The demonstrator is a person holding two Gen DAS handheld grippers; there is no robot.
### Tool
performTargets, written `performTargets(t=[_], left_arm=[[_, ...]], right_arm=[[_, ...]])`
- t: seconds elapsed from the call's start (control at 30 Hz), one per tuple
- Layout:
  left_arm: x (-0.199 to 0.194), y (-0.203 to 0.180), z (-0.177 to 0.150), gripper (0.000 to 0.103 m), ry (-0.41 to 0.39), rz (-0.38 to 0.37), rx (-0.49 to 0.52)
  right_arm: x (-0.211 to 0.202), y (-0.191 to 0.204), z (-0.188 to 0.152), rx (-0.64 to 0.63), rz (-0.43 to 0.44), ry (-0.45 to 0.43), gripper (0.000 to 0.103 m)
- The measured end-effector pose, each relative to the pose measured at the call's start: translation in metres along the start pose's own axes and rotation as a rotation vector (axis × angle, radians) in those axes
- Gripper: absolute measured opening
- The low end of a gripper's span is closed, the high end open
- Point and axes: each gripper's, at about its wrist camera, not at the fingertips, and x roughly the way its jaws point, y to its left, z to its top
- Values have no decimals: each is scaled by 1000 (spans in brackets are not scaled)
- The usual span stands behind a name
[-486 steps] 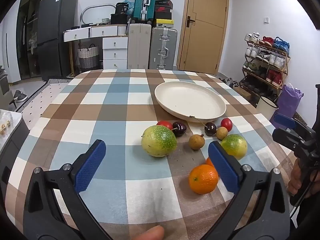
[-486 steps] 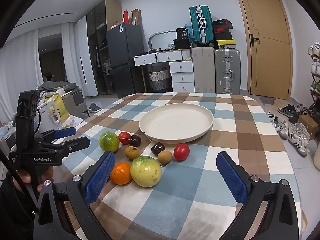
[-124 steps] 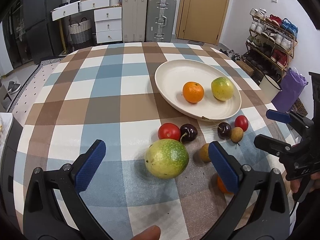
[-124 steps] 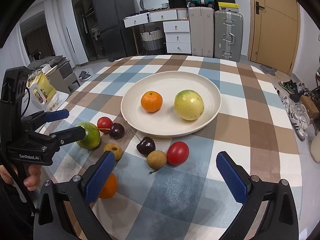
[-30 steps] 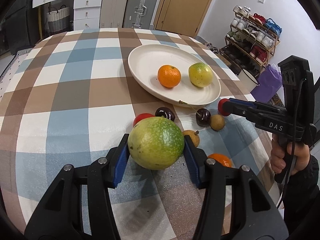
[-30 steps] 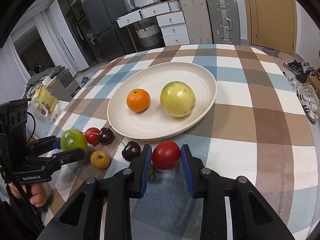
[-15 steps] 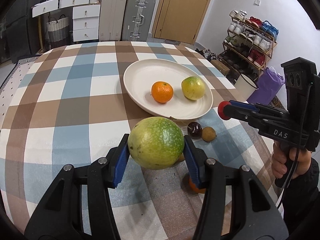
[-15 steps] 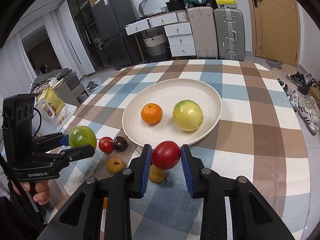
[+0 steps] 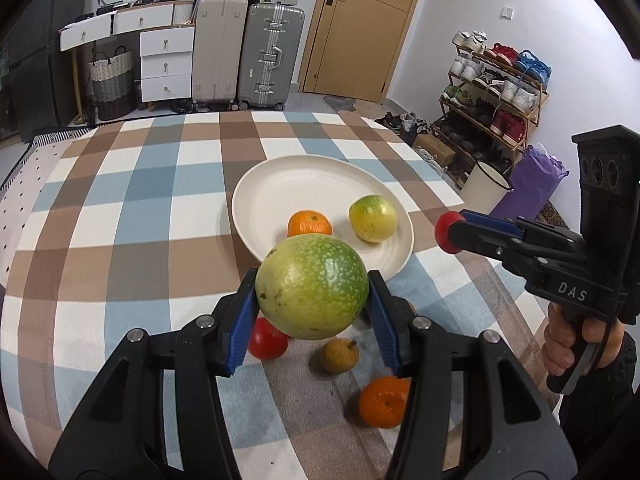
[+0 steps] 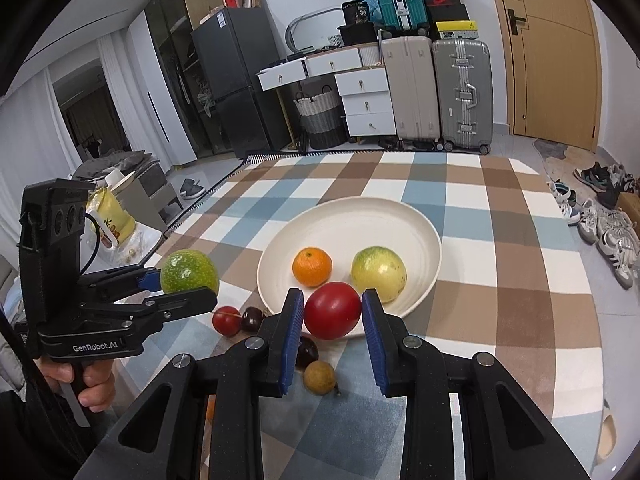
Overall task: Organize fruits
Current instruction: 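Carry the green speckled fruit with the left gripper while the right gripper carries the tomato to the plate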
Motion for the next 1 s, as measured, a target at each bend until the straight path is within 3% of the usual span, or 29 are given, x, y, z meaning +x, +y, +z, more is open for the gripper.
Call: performTargets(t=[0.47,1.0], left_arm=[[29,8,24,49,3,30,-10],[75,14,29,49,76,72,-1]], right_arm=[[2,2,23,-12,8,-42,30],[38,-11,22,9,29,19,30]])
